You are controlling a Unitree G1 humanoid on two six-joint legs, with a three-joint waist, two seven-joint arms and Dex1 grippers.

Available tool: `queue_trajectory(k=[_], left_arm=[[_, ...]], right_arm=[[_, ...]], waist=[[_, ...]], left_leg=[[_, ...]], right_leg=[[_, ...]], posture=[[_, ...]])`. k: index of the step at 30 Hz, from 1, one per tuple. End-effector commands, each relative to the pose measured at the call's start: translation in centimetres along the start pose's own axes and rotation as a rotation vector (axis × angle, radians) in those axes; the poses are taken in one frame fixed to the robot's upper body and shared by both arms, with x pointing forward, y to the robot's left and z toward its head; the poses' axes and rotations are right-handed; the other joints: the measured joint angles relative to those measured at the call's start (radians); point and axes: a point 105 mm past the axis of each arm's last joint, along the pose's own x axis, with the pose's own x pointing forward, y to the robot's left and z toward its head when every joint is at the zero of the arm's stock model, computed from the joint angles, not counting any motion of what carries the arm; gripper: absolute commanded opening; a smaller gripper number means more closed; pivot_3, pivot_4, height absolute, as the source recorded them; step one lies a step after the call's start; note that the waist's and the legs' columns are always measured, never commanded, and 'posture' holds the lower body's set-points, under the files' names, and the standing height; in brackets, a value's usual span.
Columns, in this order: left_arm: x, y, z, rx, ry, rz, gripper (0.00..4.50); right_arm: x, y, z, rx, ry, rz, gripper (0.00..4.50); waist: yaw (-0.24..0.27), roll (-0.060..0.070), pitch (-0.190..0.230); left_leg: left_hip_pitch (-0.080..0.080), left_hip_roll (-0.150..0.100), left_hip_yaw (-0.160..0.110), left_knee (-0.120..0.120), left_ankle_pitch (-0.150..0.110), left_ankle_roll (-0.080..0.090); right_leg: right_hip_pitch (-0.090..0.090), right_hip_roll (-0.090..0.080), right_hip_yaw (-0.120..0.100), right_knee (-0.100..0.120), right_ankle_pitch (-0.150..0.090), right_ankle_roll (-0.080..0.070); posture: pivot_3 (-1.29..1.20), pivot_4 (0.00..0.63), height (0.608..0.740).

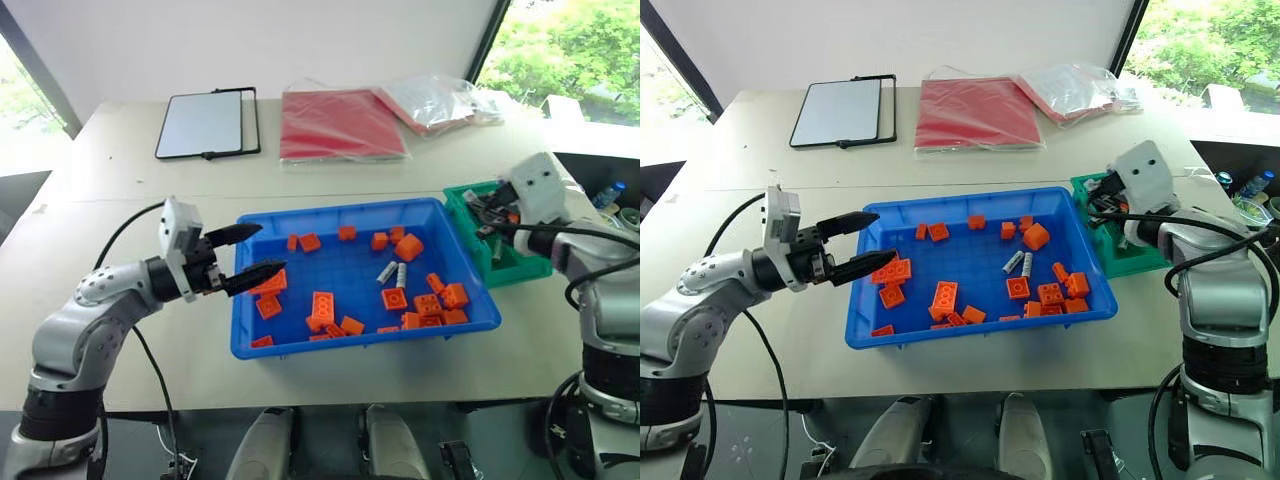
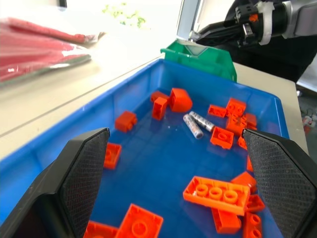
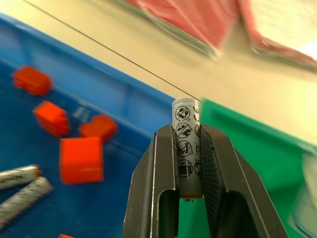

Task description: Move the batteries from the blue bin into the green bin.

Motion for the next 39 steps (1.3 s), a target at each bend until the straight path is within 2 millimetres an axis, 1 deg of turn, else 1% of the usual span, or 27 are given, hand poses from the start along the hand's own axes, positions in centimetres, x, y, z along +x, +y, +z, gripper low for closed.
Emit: queue_trajectory(k=[1,3,5,8,10,12,13,14,16,18,21,25,28,34,39], left_arm=[[0.5,0.1,0.8,0.031,-0.022,-0.021,4.50],[0.7,0.2,0.9,0.033,-0.024,-0.026,4.50],[0.7,0.3,0.9,0.035,-0.023,-0.028,4.50],[0.7,0.3,0.9,0.036,-0.022,-0.030,4.50],[0.7,0.2,1.0,0.038,-0.022,-0.034,4.50],[0.7,0.1,1.1,0.037,-0.022,-0.036,4.50],[0.7,0.1,1.1,0.036,-0.021,-0.038,4.50],[0.8,0.1,1.1,0.035,-0.021,-0.039,4.50],[0.8,-0.1,1.2,0.036,-0.020,-0.044,4.50],[0.9,-0.1,1.2,0.037,-0.020,-0.048,4.50],[1.0,0.0,1.6,0.044,-0.029,-0.040,4.50],[0.8,-0.1,1.8,0.045,-0.040,-0.023,4.50],[0.5,-0.2,1.8,0.047,-0.045,-0.004,4.50],[0.2,-0.5,2.1,0.048,-0.059,0.029,4.50],[0.0,-0.5,2.3,0.053,-0.069,0.054,4.50]], right_arm=[[-0.3,-1.5,0.3,-0.064,-0.017,-0.126,2.13],[-0.3,-1.2,0.8,-0.055,-0.044,-0.121,3.17],[-0.4,-0.5,2.0,-0.049,-0.099,-0.085,4.16],[-1.0,1.5,4.6,-0.006,-0.210,0.014,4.16],[-1.3,3.9,5.8,0.043,-0.254,0.136,4.16],[-1.8,7.2,5.9,0.002,-0.252,0.301,4.16],[-1.9,8.7,5.5,-0.048,-0.234,0.382,4.16],[-2.0,9.7,5.1,-0.091,-0.215,0.449,4.16],[-1.5,11.1,4.5,-0.171,-0.185,0.566,4.16],[-0.7,11.6,3.9,-0.242,-0.153,0.650,4.16],[0.6,11.8,2.6,-0.490,-0.136,0.759,4.16],[2.8,10.9,2.3,-0.609,-0.110,0.838,4.16],[3.4,10.8,1.5,-0.758,-0.088,0.934,4.16],[4.4,10.7,0.9,-0.913,-0.078,1.040,4.16],[5.3,10.1,0.7,-0.968,-0.071,1.048,4.16]], waist=[[0.000,0.000,0.000],[-0.001,0.000,0.000],[-0.002,0.000,0.000],[-0.004,0.000,0.000],[-0.005,0.000,0.000],[-0.003,0.000,0.000],[-0.002,0.000,0.000],[0.000,0.000,0.000],[0.001,0.000,0.000],[0.000,0.000,0.000],[-0.002,0.000,0.000],[-0.013,0.000,0.001],[-0.022,-0.001,0.001],[-0.025,-0.001,0.001],[-0.024,0.000,0.001]], left_leg=[[0.000,0.000,0.000,0.000,0.000,0.000],[0.000,0.000,0.000,0.000,0.000,0.000],[0.000,0.000,0.001,0.000,0.000,0.000],[0.000,0.001,0.001,0.000,0.000,0.001],[0.000,0.001,0.001,0.000,0.000,0.001],[0.000,0.002,0.000,0.000,-0.001,0.001],[0.000,0.002,0.000,0.000,-0.001,0.002],[0.000,0.002,0.000,0.000,-0.001,0.002],[0.000,0.002,0.000,0.000,-0.002,0.003],[0.000,0.002,0.001,0.000,-0.002,0.003],[0.000,0.002,0.002,0.001,-0.002,0.003],[0.000,0.003,0.003,0.001,-0.002,0.003],[0.000,0.004,0.003,0.000,-0.002,0.003],[0.000,0.004,0.003,0.000,-0.003,0.003],[0.001,0.004,0.003,0.000,-0.003,0.003]], right_leg=[[0.000,0.000,0.000,0.000,0.000,0.000],[0.000,0.001,0.000,0.000,0.001,0.001],[0.000,0.001,0.000,-0.001,0.001,0.002],[0.000,0.001,0.000,-0.001,0.001,0.003],[0.000,0.001,0.000,-0.001,0.001,0.003],[0.001,0.002,-0.001,-0.002,0.001,0.003],[0.001,0.002,-0.001,-0.002,0.001,0.003],[0.002,0.002,-0.001,-0.003,0.001,0.003],[0.003,0.002,-0.002,-0.005,0.001,0.003],[0.004,0.002,-0.002,-0.007,0.001,0.002],[0.004,0.002,-0.001,-0.007,0.001,0.002],[0.003,0.004,-0.001,-0.007,0.003,0.004],[0.003,0.005,-0.001,-0.007,0.003,0.005],[0.003,0.006,0.000,-0.007,0.004,0.005],[0.003,0.006,0.000,-0.006,0.004,0.005]], posture=[[0.00,0.150,0.731],[0.00,0.150,0.731],[0.00,0.150,0.731],[0.00,0.150,0.731],[0.00,0.150,0.731],[0.00,0.150,0.731],[0.00,0.150,0.731],[0.00,0.150,0.731],[0.00,0.150,0.731],[0.00,0.150,0.731],[0.00,0.150,0.731],[0.00,0.150,0.731],[0.00,0.150,0.731],[0.00,0.150,0.731],[0.00,0.150,0.731]])
